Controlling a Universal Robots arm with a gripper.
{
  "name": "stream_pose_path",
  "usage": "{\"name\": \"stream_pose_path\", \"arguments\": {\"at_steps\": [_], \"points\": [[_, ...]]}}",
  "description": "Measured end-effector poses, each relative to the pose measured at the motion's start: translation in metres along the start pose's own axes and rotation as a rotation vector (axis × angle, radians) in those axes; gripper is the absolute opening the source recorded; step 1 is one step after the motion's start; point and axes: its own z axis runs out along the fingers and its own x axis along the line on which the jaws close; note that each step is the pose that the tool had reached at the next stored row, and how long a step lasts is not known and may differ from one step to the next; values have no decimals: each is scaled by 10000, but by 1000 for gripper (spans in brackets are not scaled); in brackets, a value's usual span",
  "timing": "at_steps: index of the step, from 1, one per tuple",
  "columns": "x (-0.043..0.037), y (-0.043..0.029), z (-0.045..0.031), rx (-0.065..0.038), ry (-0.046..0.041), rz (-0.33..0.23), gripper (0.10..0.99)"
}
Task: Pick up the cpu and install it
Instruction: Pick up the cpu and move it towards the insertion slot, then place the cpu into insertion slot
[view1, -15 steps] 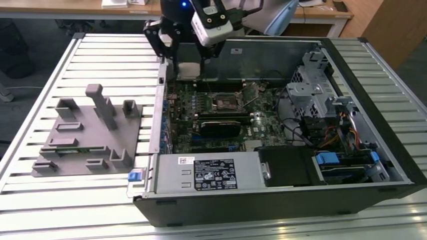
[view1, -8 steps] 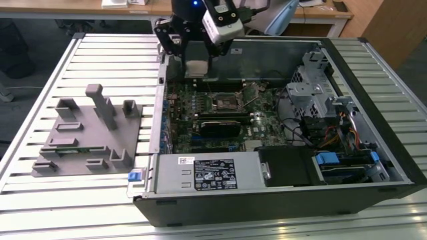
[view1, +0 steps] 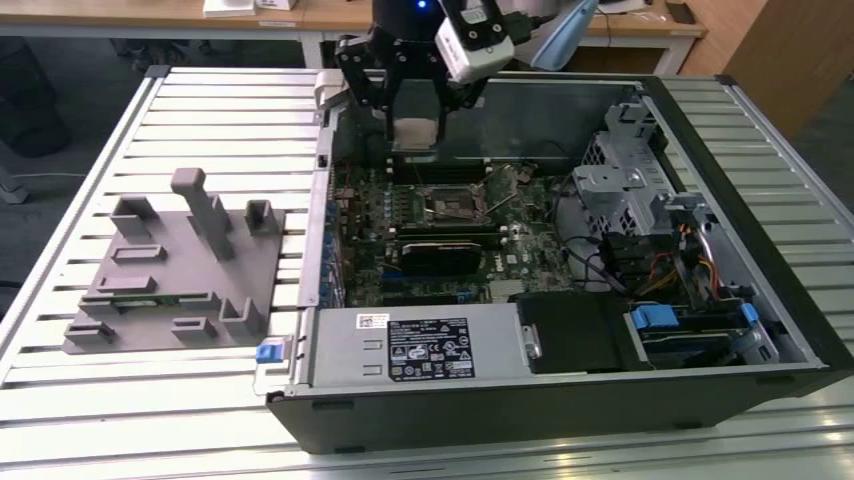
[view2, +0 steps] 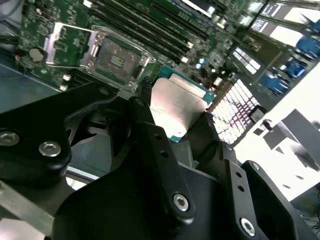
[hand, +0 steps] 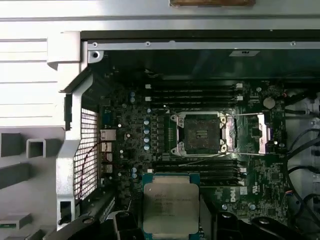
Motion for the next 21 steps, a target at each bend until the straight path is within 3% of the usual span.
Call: {"name": "stream_pose_path", "arguments": {"at_steps": [7, 11, 17, 21], "points": [[-260, 23, 14, -1, -1, 18, 541], [-355, 30, 20, -1, -2, 30, 541], [-366, 31, 20, 28, -8, 101, 541], [-366, 31, 24, 63, -44, 677, 541]]}}
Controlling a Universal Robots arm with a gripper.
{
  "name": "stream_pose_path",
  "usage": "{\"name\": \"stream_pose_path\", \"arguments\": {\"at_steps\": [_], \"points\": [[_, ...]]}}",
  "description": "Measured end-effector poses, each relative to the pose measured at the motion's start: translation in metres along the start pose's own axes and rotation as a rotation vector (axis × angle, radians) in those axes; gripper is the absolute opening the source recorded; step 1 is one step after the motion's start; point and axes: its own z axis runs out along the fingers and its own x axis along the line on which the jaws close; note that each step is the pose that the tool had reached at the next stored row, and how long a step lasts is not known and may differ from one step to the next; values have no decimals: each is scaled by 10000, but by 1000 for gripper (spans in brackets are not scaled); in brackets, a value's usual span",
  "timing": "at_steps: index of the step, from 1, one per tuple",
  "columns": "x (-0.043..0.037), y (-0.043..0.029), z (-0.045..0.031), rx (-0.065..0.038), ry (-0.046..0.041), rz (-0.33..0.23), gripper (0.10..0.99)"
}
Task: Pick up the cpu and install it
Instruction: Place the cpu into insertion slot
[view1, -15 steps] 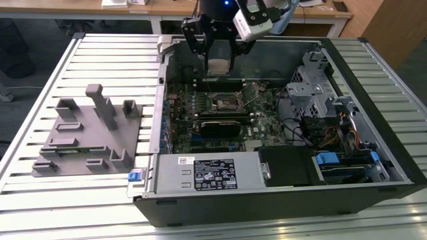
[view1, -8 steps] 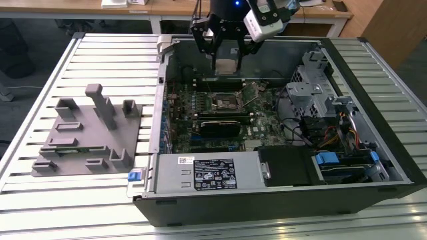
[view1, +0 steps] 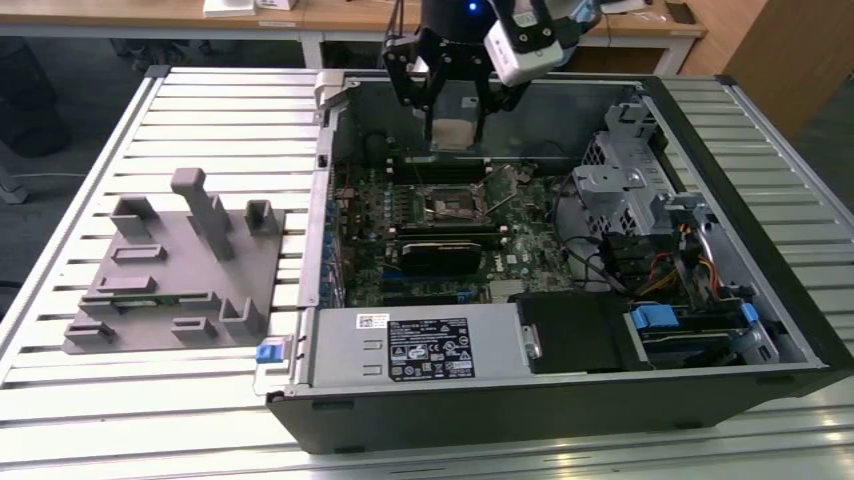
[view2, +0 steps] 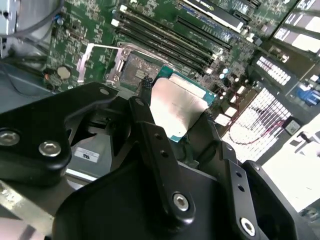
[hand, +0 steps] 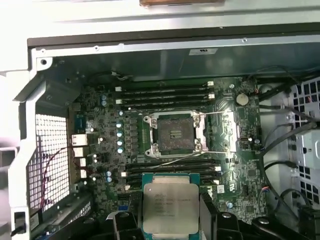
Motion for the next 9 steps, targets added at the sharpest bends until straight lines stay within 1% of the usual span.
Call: {"name": "stream_pose_path", "arguments": {"at_steps": [9], "points": [[0, -1, 13, 35, -91, 1592, 541]]}}
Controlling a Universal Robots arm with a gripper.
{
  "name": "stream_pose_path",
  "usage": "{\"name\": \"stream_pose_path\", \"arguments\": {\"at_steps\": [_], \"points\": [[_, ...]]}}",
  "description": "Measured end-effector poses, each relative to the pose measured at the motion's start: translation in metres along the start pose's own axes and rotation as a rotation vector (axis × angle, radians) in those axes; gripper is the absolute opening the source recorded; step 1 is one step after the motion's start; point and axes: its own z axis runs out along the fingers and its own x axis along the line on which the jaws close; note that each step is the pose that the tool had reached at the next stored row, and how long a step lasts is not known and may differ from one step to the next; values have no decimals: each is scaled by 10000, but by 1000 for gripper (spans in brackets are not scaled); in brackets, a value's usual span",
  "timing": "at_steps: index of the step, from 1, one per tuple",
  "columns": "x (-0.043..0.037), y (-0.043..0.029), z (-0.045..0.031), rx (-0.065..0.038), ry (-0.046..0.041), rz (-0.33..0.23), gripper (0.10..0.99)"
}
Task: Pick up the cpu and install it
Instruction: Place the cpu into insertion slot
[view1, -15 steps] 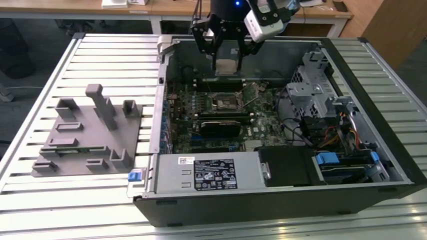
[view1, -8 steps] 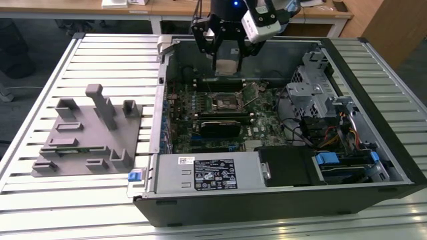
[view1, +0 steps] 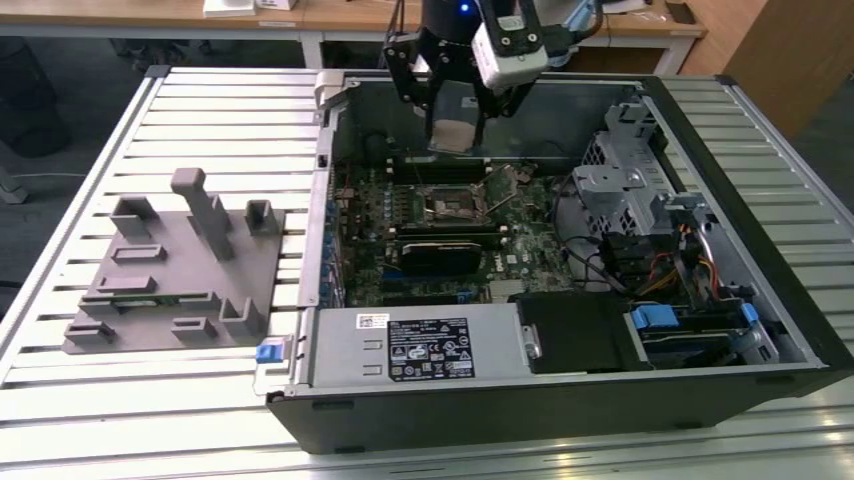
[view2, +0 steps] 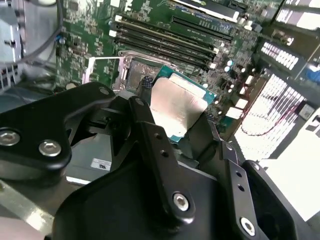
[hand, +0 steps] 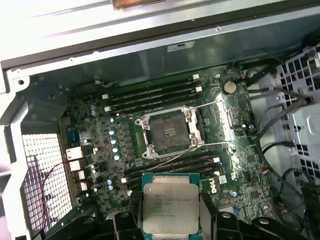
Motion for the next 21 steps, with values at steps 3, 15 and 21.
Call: {"name": "stream_pose_path", "arguments": {"at_steps": [3, 15, 21], "points": [[0, 0, 5, 8, -31, 553, 541], [0, -1, 25, 36, -151, 2728, 541], [0, -2, 38, 50, -211, 3804, 541]]}}
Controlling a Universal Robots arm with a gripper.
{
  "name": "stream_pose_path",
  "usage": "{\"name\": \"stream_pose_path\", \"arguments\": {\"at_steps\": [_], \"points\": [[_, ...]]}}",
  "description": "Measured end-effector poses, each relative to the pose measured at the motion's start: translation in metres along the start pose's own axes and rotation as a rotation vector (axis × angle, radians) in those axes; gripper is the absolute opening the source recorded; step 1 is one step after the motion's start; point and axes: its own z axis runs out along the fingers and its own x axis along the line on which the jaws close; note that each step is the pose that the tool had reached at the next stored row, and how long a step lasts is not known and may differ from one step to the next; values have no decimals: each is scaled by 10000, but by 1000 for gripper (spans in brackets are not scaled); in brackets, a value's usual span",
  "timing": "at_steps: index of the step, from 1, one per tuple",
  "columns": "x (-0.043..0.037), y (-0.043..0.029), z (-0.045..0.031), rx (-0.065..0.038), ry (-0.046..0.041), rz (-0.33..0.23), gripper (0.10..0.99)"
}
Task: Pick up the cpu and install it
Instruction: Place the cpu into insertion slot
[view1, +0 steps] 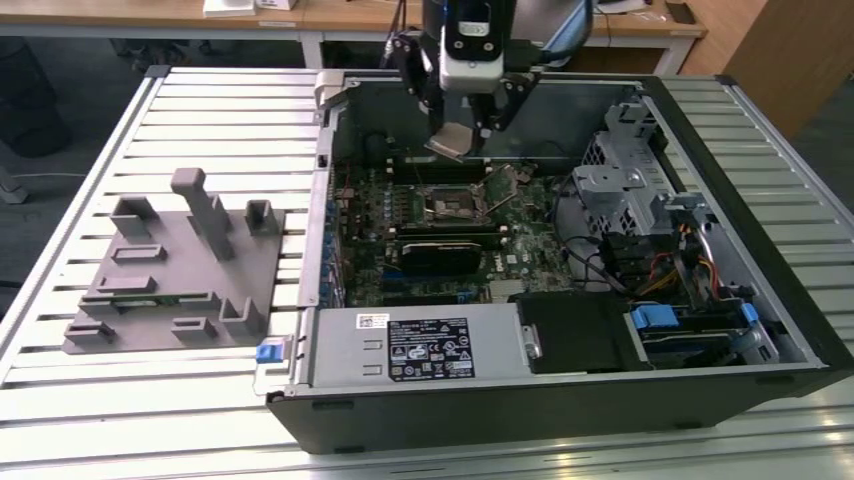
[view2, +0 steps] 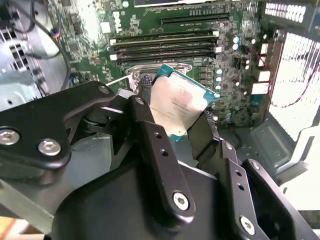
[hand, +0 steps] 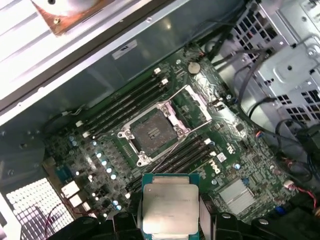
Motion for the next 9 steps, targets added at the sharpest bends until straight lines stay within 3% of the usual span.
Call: {"name": "stream_pose_path", "arguments": {"at_steps": [9], "points": [[0, -1, 21, 19, -87, 1593, 541]]}}
